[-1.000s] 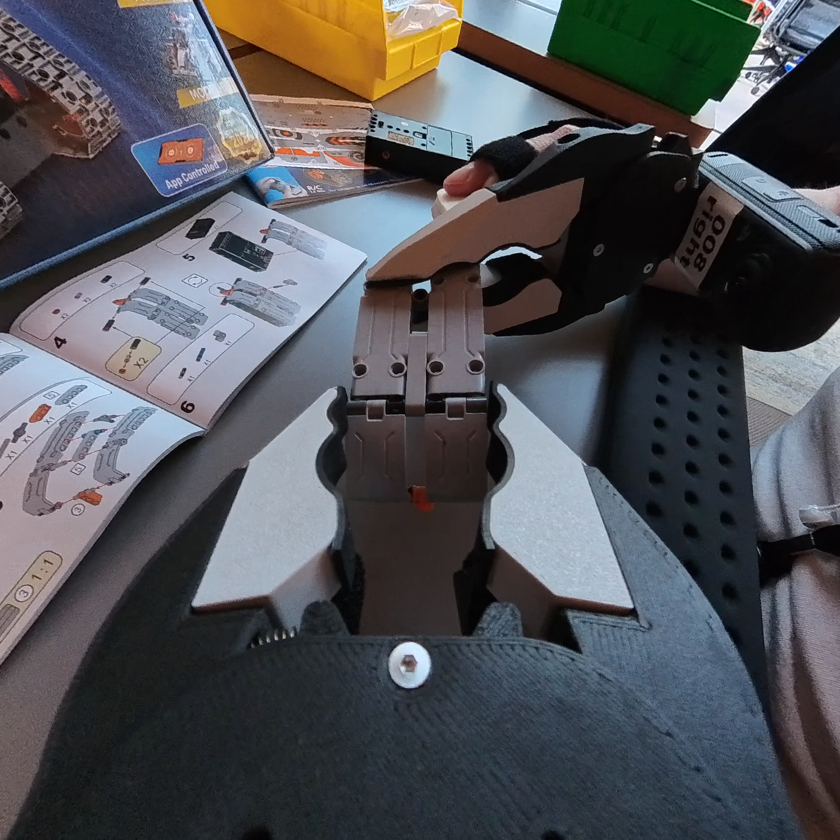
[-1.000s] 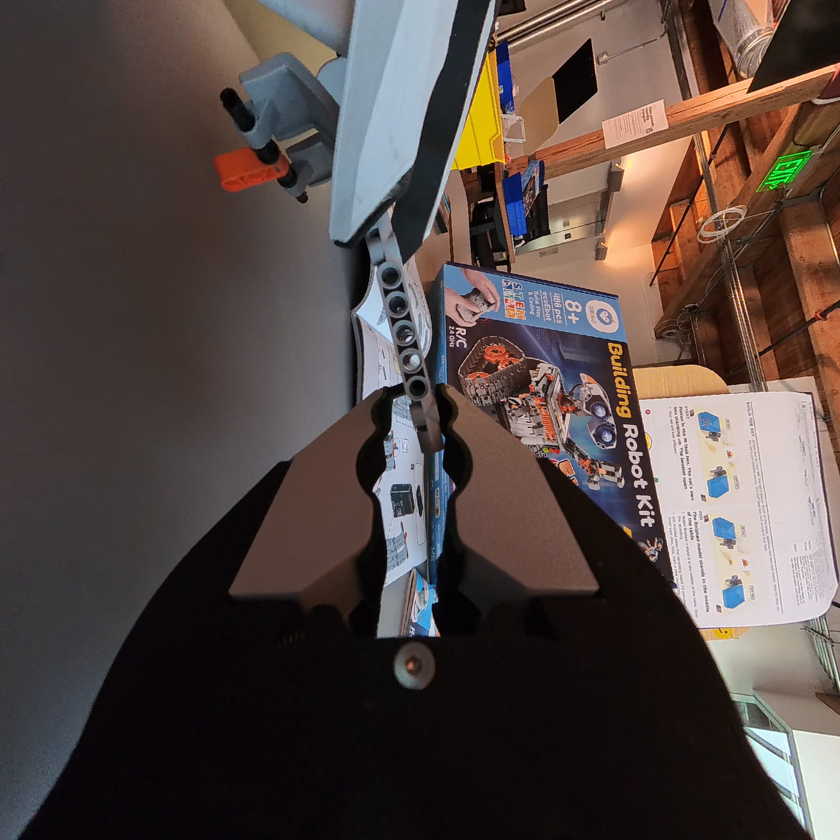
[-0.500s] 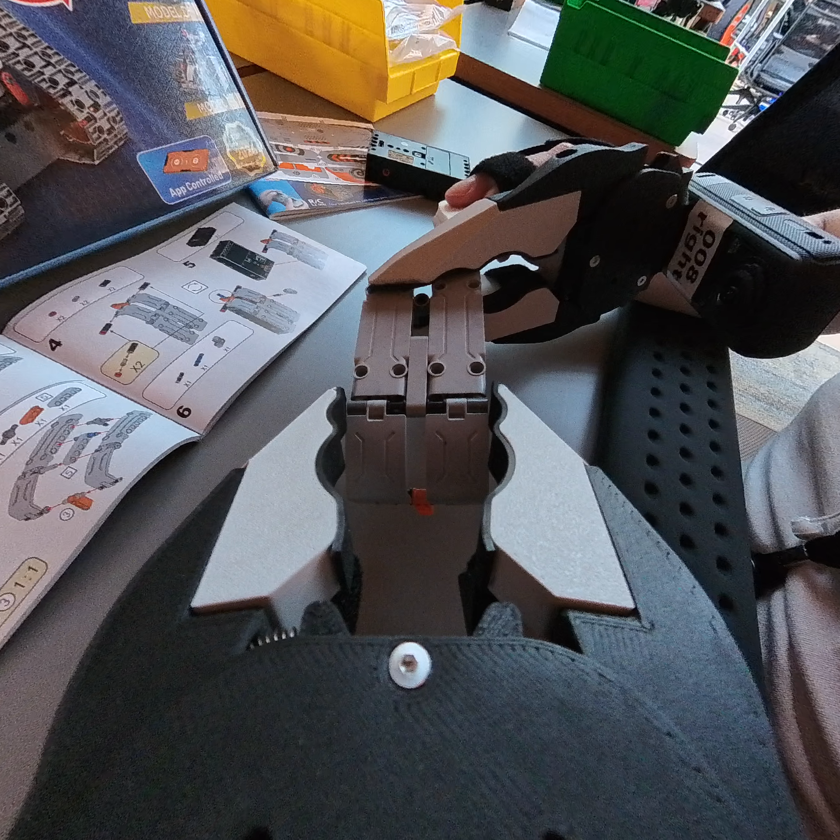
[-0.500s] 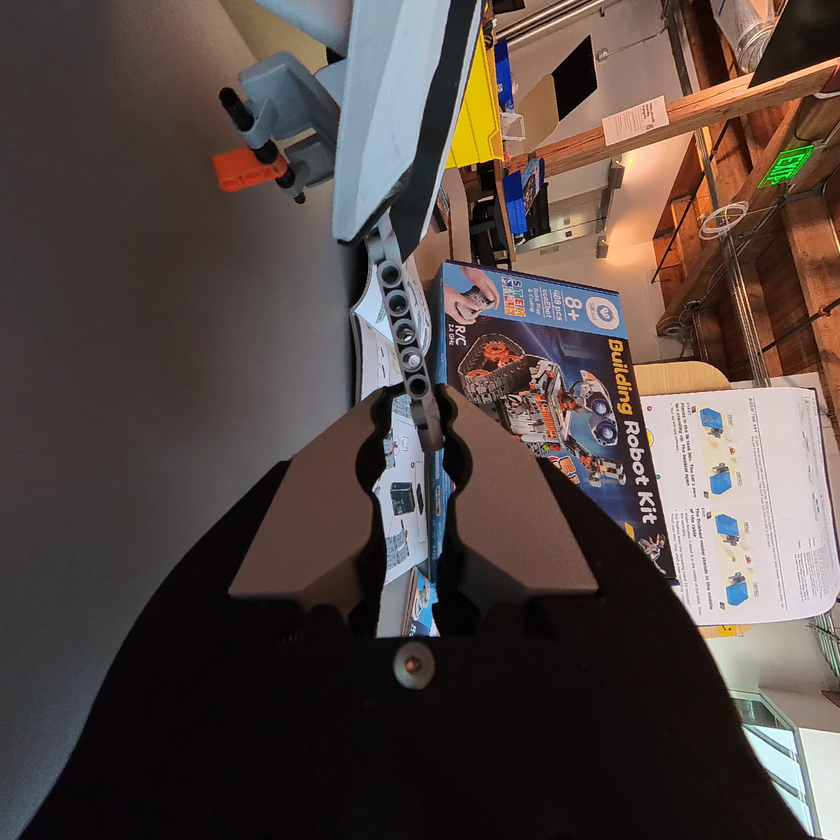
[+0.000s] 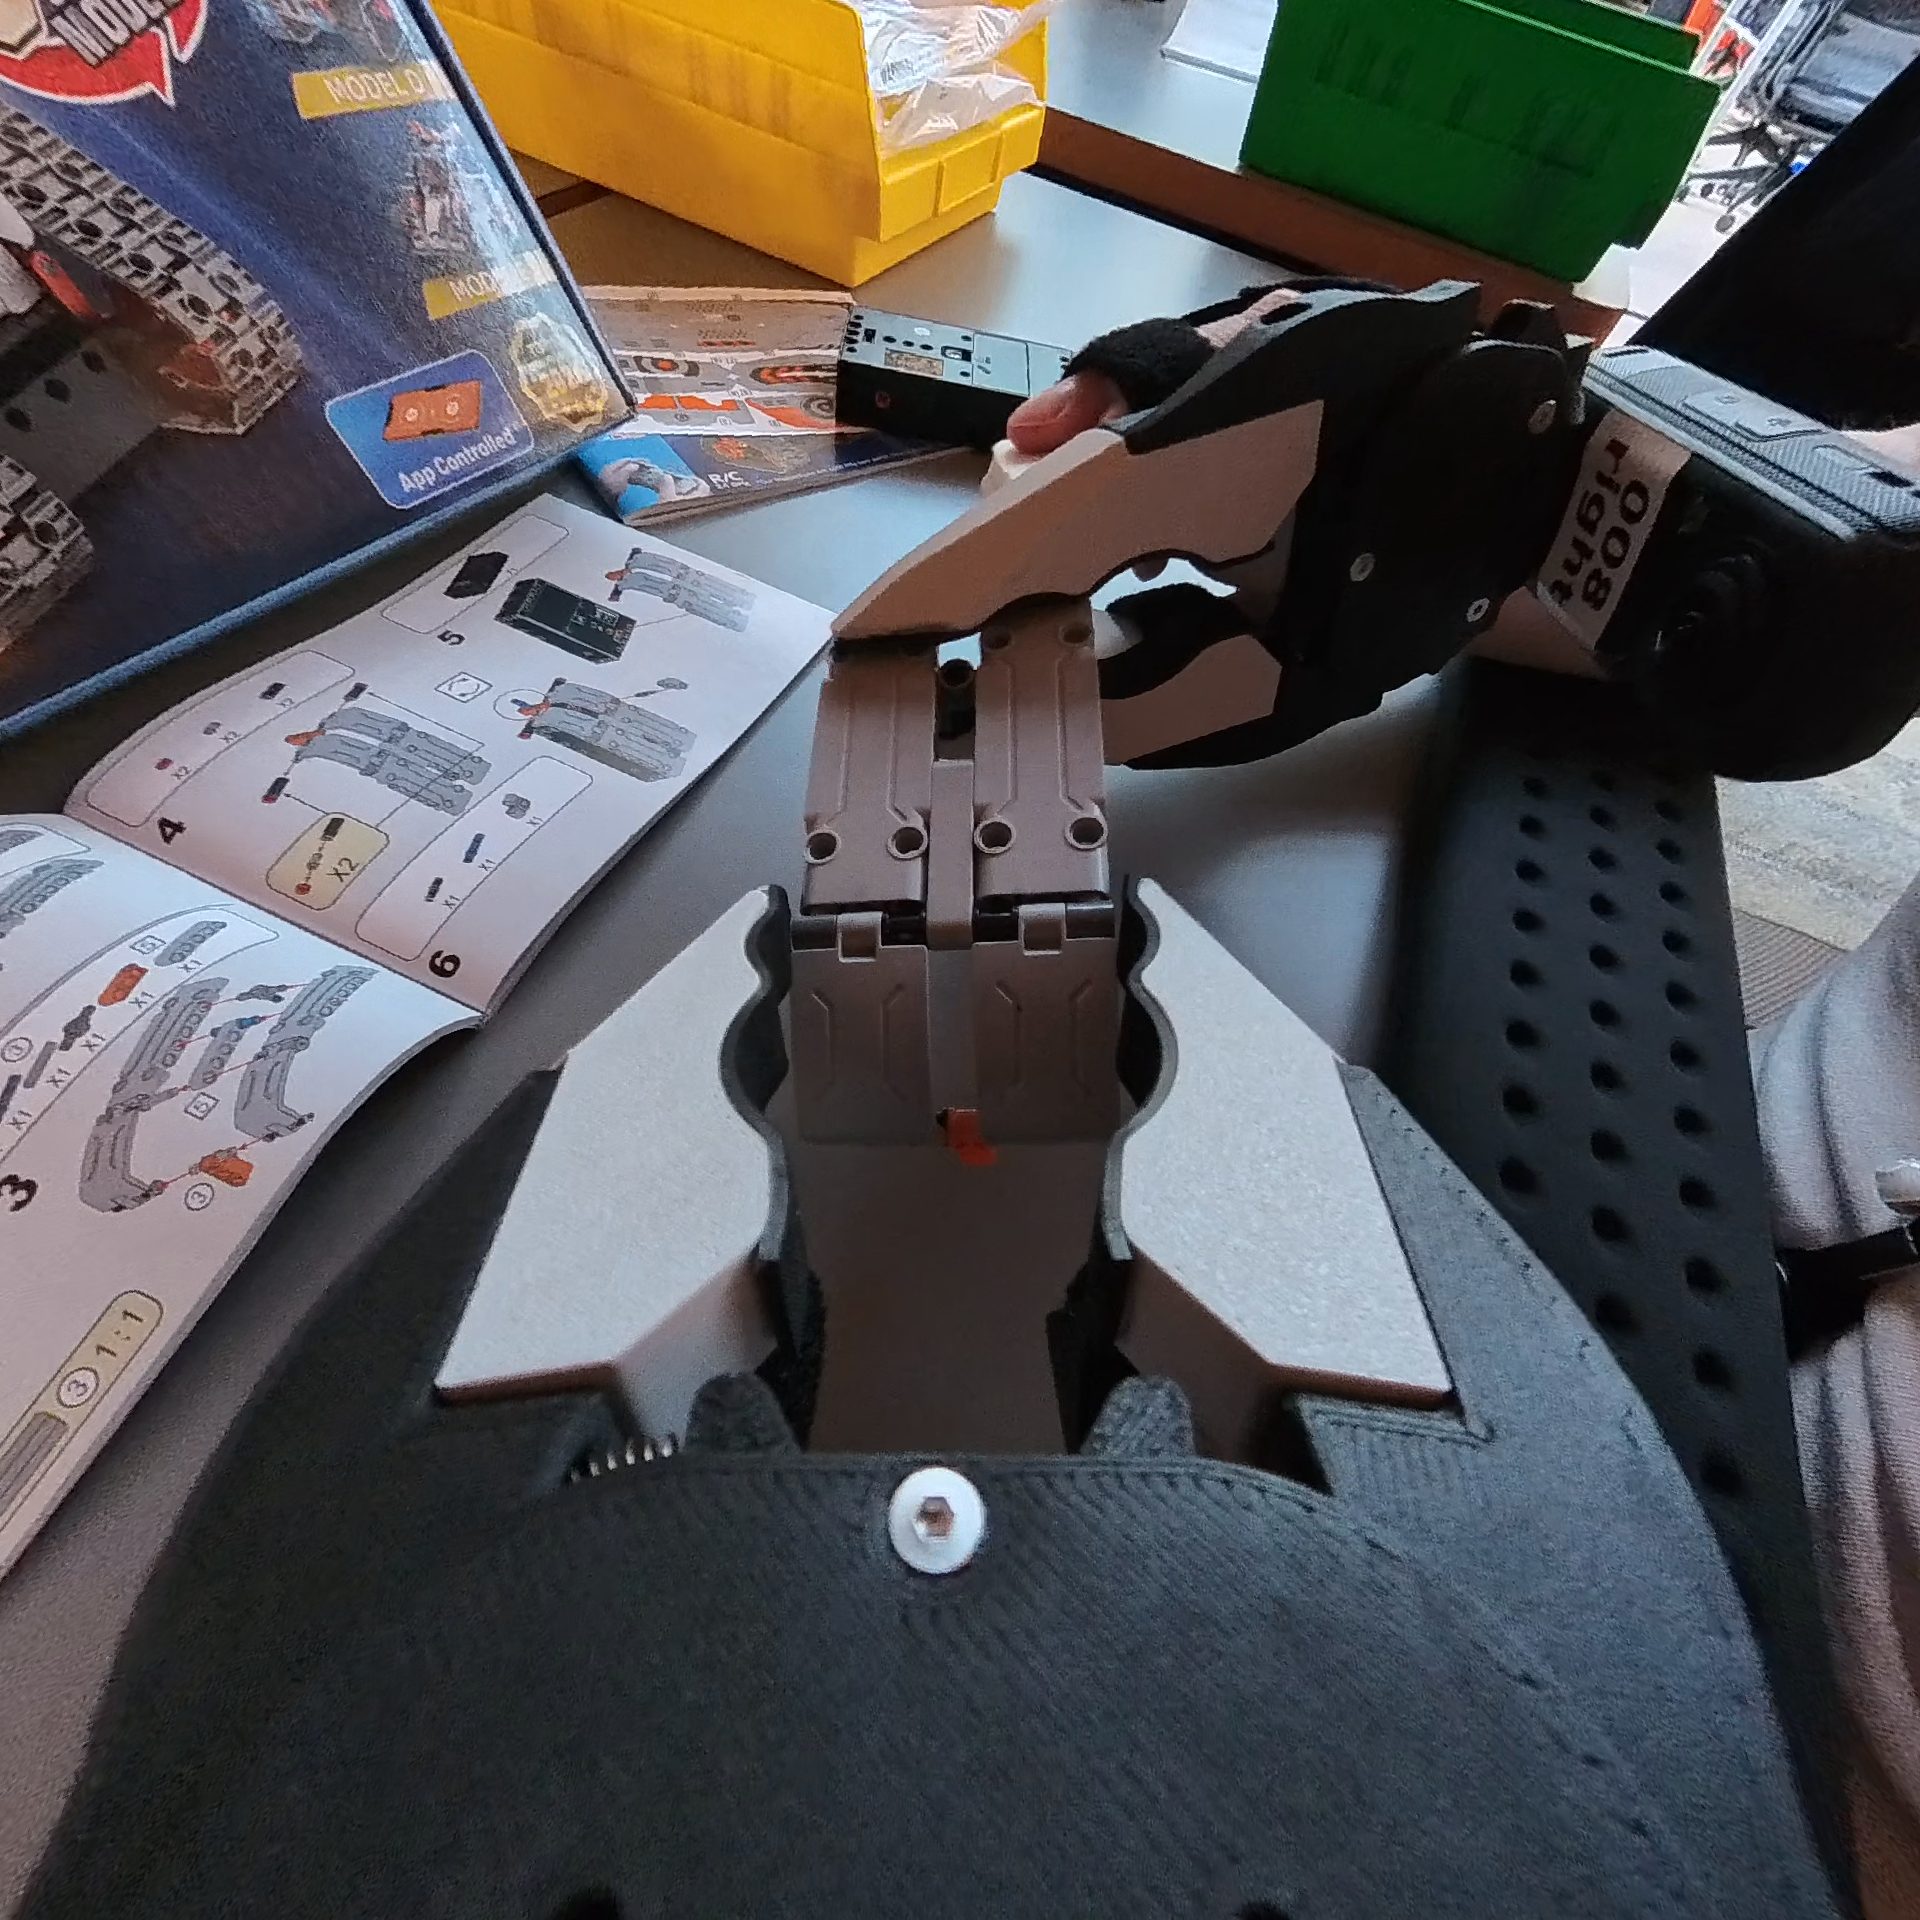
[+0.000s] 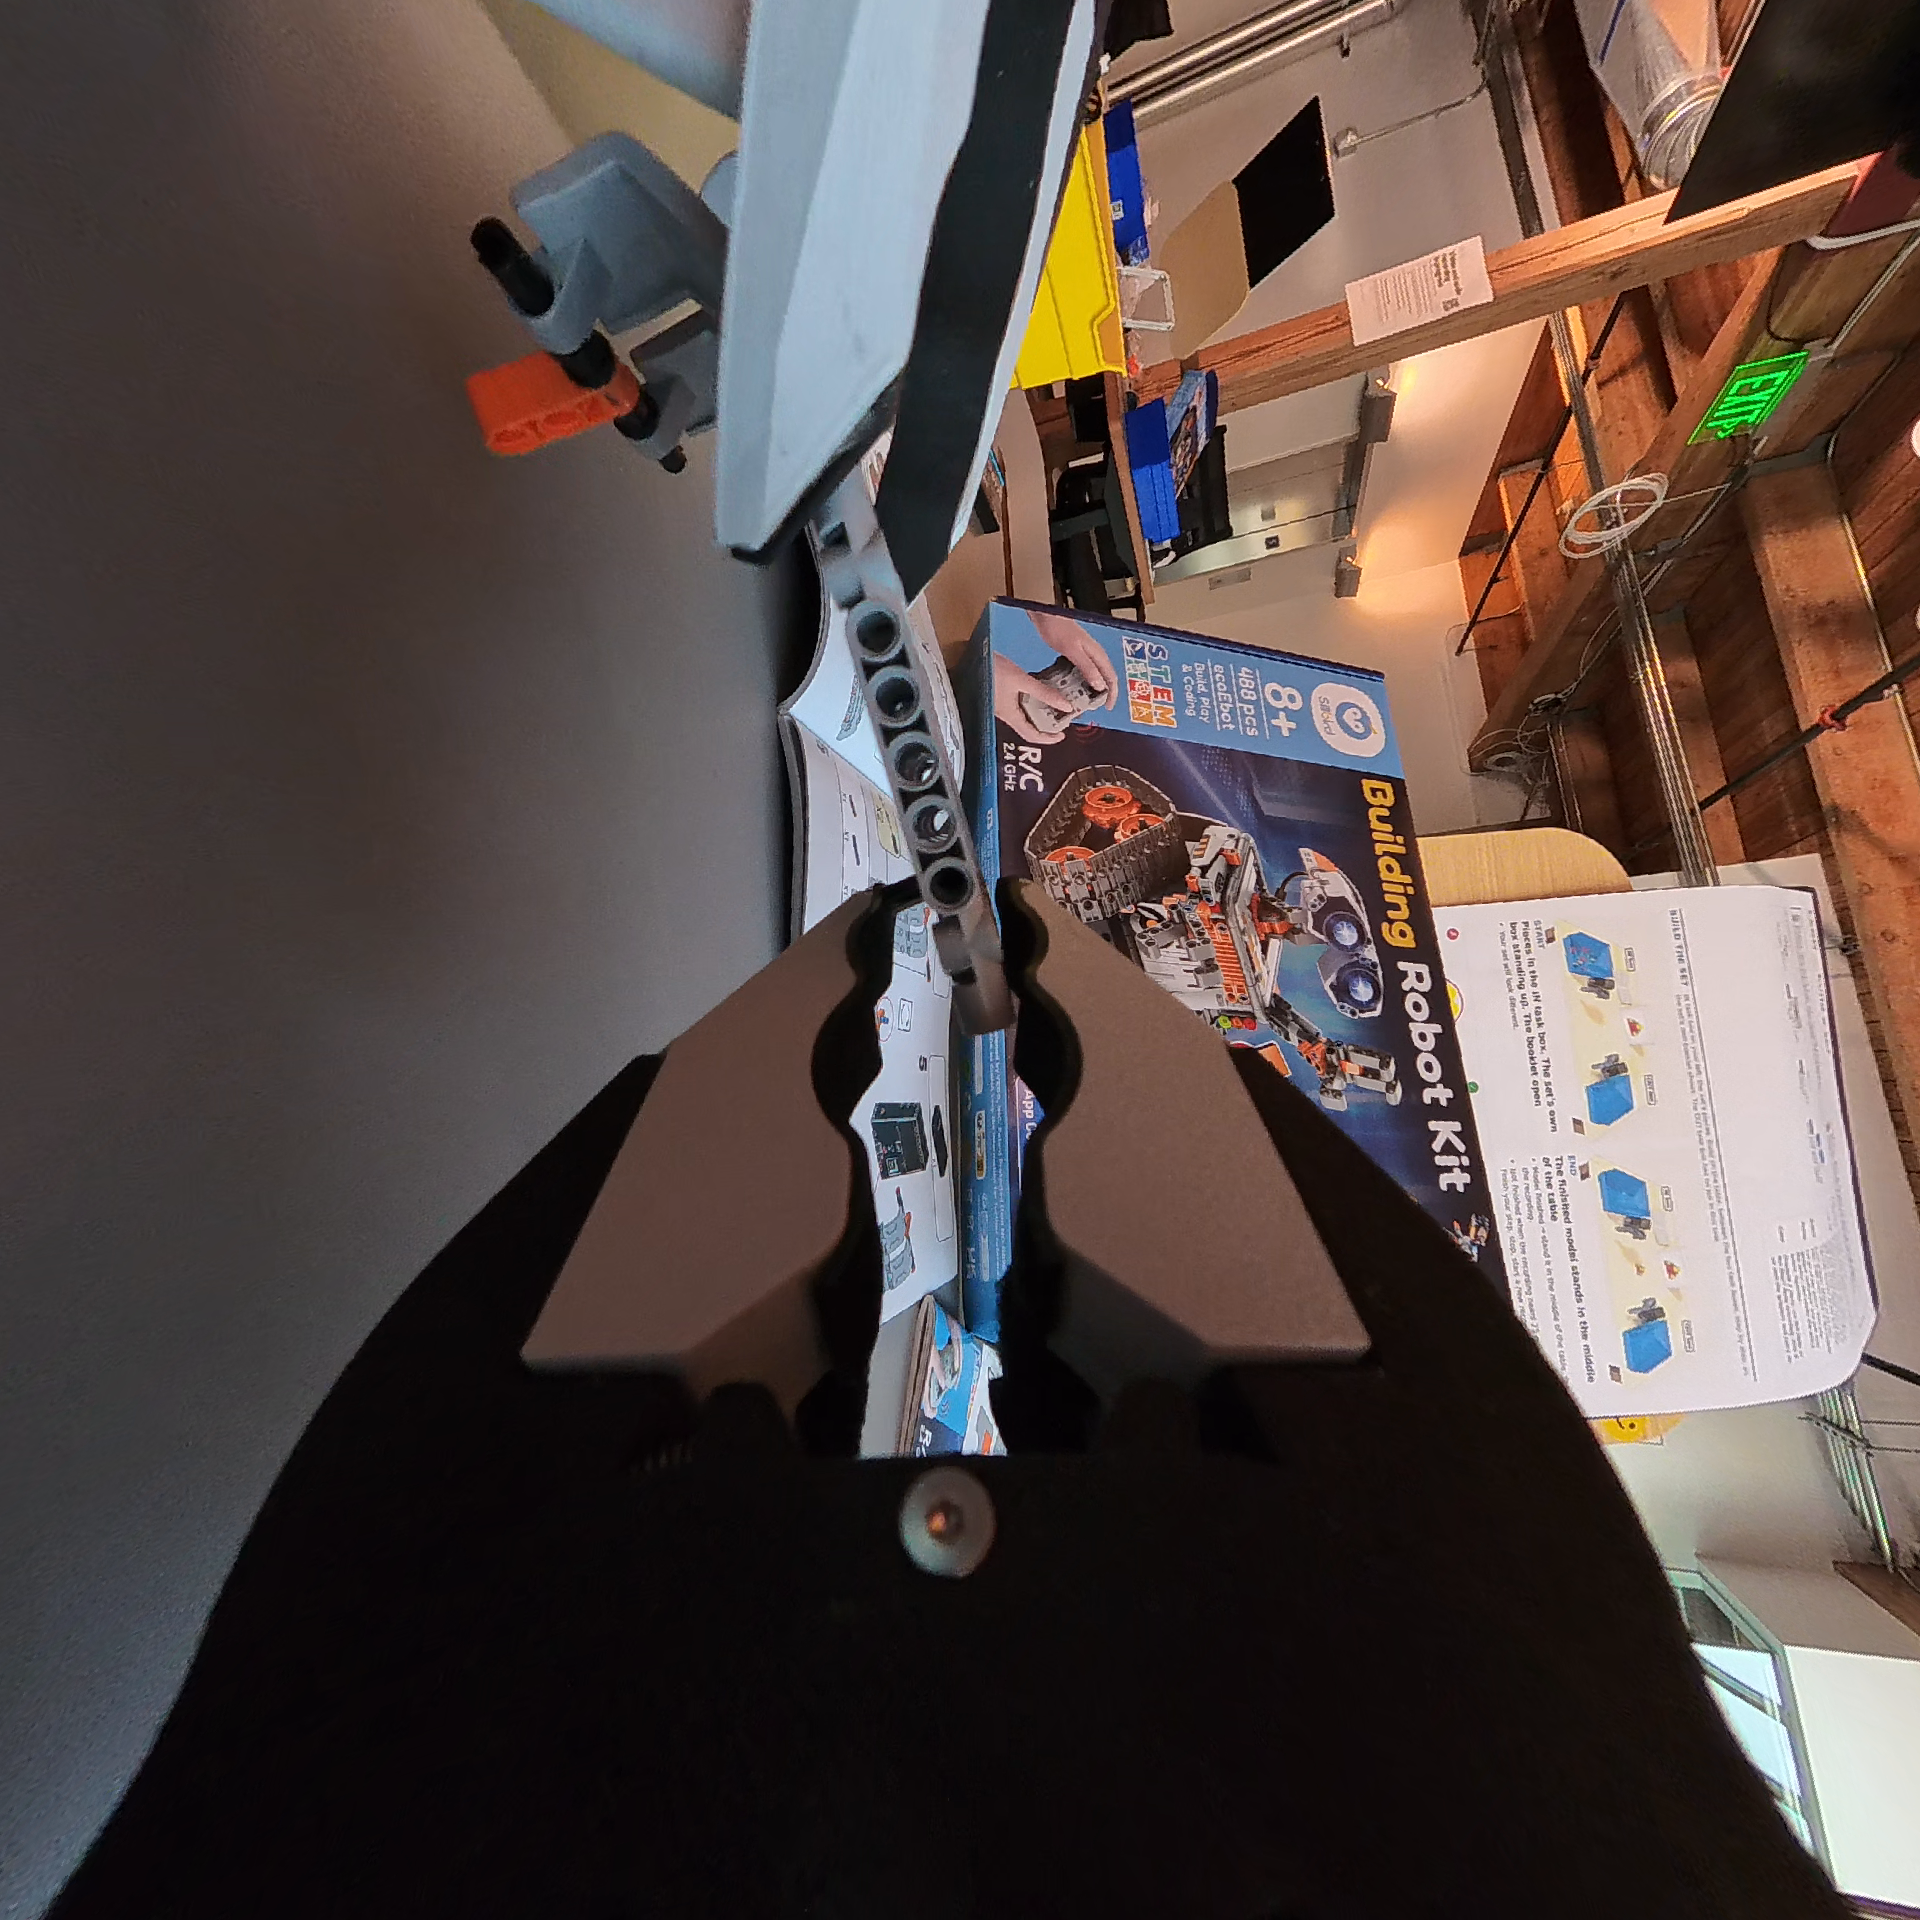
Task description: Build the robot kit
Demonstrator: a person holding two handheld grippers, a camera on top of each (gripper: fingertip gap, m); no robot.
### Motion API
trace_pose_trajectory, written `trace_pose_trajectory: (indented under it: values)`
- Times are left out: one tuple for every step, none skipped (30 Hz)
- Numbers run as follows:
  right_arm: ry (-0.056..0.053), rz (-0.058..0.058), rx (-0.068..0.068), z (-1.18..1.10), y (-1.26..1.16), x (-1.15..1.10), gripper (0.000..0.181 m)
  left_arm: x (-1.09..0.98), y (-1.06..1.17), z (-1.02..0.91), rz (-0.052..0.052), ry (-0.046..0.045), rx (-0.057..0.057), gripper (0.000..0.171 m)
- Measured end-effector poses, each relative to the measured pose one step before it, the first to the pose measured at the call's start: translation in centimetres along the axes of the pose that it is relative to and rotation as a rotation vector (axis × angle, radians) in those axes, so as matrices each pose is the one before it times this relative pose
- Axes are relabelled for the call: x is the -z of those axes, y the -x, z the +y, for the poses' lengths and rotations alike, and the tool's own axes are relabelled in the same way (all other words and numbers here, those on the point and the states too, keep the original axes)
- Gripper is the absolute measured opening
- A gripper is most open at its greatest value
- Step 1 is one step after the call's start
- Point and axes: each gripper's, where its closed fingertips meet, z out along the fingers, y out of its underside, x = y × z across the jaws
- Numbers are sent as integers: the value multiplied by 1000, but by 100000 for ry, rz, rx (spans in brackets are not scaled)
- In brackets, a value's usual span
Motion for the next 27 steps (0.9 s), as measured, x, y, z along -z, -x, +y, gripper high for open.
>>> trace_pose_trajectory:
  values:
    - [-89,134,-65,-14,-21,10,20,24,-3,-28,186,-284,376,62]
    - [-15,96,-19,-5,-22,1,20,15,19,-33,67,-188,302,62]
    - [91,-30,-62,11,6,-7,20,-1,13,-5,13,-88,313,62]
    - [61,-27,-6,25,10,2,20,-21,13,21,87,61,363,62]
    - [10,-39,21,18,9,-2,20,-25,18,67,151,221,372,62]
    - [48,-66,4,9,18,1,20,-29,17,94,254,420,420,62]
    - [32,-134,64,0,24,-6,20,-29,0,89,314,473,464,62]
    - [96,-100,123,5,28,3,20,-15,-8,50,293,239,413,62]
    - [95,49,7,19,-11,-1,20,-22,-31,42,276,223,262,62]
    - [-6,-118,-110,4,14,8,20,-36,-29,90,253,516,188,62]
    - [-15,-218,-224,20,19,2,21,-42,-1,111,137,675,267,62]
    - [128,-205,-83,28,47,-16,21,-39,4,68,28,475,405,62]
    - [23,-69,23,12,14,-8,21,25,-11,-17,16,173,266,62]
    - [-350,46,-266,-58,-27,28,21,72,-33,-71,131,-66,18,62]
    - [-428,8,-394,-72,-22,24,20,92,-22,-95,285,-294,196,62]
    - [-185,-36,-249,-49,-8,10,20,101,-26,-110,410,-467,745,61]
    - [-218,-60,-120,-55,8,10,20,96,-21,-106,422,-350,848,61]
    - [-283,-94,-180,-64,17,6,20,87,-28,-59,156,-150,387,61]
    - [-412,46,-464,-72,-25,12,20,61,-21,-21,-229,91,-335,61]
    - [-413,309,-551,-55,-70,20,20,15,-21,22,-495,413,-987,61]
    - [-192,602,-434,4,-121,19,21,-30,-15,66,-602,567,-1238,61]
    - [-316,939,-573,-1,-189,37,22,-63,-8,55,-451,432,-911,61]
    - [-464,672,-839,-1,-162,29,22,-35,-21,-15,-204,-28,-411,61]
    - [-512,250,-1408,29,-124,3,23,52,5,-151,-122,-983,-225,61]
    - [111,241,-2140,148,-140,-16,23,124,-20,-241,162,-1595,-322,61]
    - [824,458,-2350,280,-214,-18,23,174,-80,-268,483,-1595,-816,61]
    - [225,-104,-2737,227,-184,-5,23,186,-36,-226,-130,-1175,-1574,61]
